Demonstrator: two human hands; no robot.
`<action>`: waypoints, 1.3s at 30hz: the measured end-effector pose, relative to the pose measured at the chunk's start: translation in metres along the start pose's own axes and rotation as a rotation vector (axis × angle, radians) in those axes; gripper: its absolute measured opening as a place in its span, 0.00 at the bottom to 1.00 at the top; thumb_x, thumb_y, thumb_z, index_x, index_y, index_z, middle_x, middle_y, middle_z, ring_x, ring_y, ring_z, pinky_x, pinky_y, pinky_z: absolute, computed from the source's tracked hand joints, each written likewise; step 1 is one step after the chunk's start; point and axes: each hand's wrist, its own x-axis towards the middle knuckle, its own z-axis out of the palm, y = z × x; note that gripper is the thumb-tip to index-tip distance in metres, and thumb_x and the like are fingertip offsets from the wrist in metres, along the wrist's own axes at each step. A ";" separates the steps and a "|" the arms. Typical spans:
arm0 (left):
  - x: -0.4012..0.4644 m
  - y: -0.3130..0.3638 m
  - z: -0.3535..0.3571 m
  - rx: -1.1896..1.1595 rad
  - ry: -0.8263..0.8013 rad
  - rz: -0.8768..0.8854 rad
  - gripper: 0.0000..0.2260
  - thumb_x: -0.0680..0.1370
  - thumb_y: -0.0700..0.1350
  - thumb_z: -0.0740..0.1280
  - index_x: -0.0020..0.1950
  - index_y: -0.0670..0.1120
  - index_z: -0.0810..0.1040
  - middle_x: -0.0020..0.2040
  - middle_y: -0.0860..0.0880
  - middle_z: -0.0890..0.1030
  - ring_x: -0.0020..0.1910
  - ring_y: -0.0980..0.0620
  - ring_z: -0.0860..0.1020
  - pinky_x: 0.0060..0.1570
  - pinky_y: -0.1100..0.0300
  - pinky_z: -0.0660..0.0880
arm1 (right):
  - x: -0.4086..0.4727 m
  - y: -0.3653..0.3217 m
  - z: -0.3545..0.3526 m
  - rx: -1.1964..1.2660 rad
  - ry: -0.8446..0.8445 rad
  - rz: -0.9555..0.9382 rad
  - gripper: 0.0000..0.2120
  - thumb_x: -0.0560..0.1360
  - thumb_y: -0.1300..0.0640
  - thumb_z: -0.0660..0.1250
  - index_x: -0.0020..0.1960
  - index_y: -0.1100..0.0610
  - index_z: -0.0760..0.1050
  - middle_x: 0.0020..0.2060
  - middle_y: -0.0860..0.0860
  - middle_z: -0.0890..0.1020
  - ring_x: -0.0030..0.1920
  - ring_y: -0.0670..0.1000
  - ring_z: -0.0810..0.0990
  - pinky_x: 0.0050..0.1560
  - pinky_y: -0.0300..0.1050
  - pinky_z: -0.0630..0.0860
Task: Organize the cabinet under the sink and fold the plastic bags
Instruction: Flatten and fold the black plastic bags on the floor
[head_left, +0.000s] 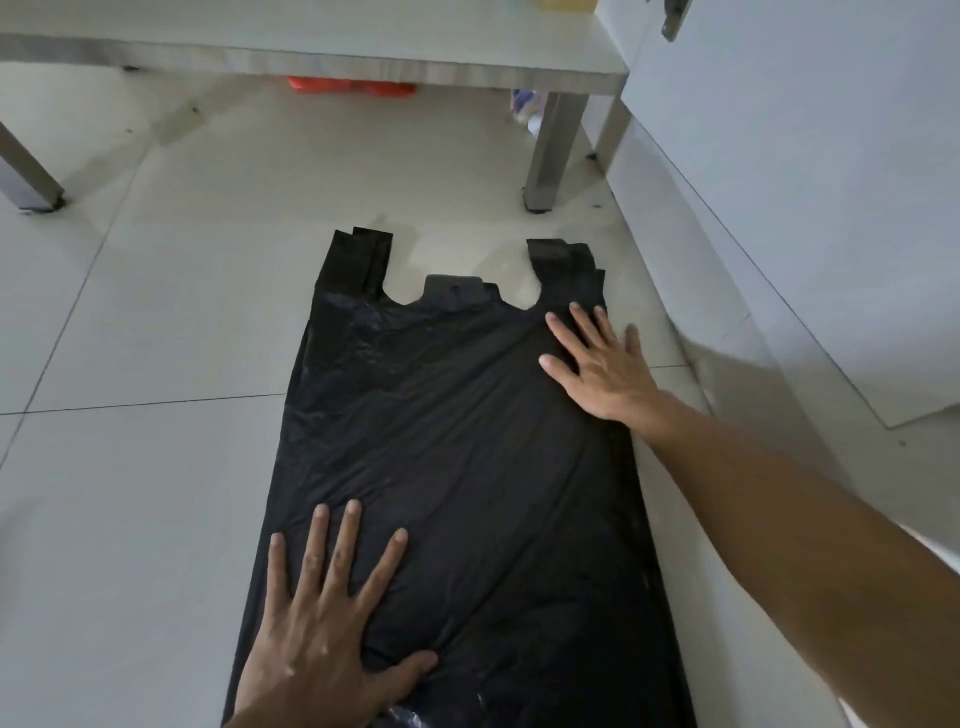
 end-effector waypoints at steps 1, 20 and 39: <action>0.000 0.000 -0.001 0.007 -0.007 0.000 0.48 0.59 0.76 0.64 0.74 0.51 0.68 0.76 0.39 0.61 0.75 0.34 0.59 0.67 0.29 0.57 | 0.001 -0.001 -0.004 0.011 -0.005 0.038 0.33 0.77 0.30 0.37 0.78 0.40 0.38 0.79 0.47 0.41 0.78 0.56 0.39 0.75 0.66 0.41; -0.006 -0.004 -0.004 0.040 -0.052 -0.003 0.47 0.71 0.76 0.48 0.80 0.46 0.50 0.79 0.42 0.44 0.78 0.42 0.43 0.73 0.36 0.45 | -0.186 -0.053 0.025 0.017 0.125 -0.068 0.32 0.80 0.35 0.40 0.80 0.48 0.44 0.79 0.51 0.47 0.78 0.59 0.42 0.75 0.64 0.42; -0.054 0.024 0.000 0.130 -0.052 0.078 0.31 0.79 0.63 0.44 0.79 0.49 0.51 0.80 0.44 0.48 0.79 0.44 0.45 0.74 0.38 0.45 | -0.303 -0.112 0.075 0.049 0.059 -0.154 0.35 0.78 0.32 0.40 0.79 0.48 0.49 0.79 0.55 0.51 0.78 0.61 0.49 0.74 0.67 0.48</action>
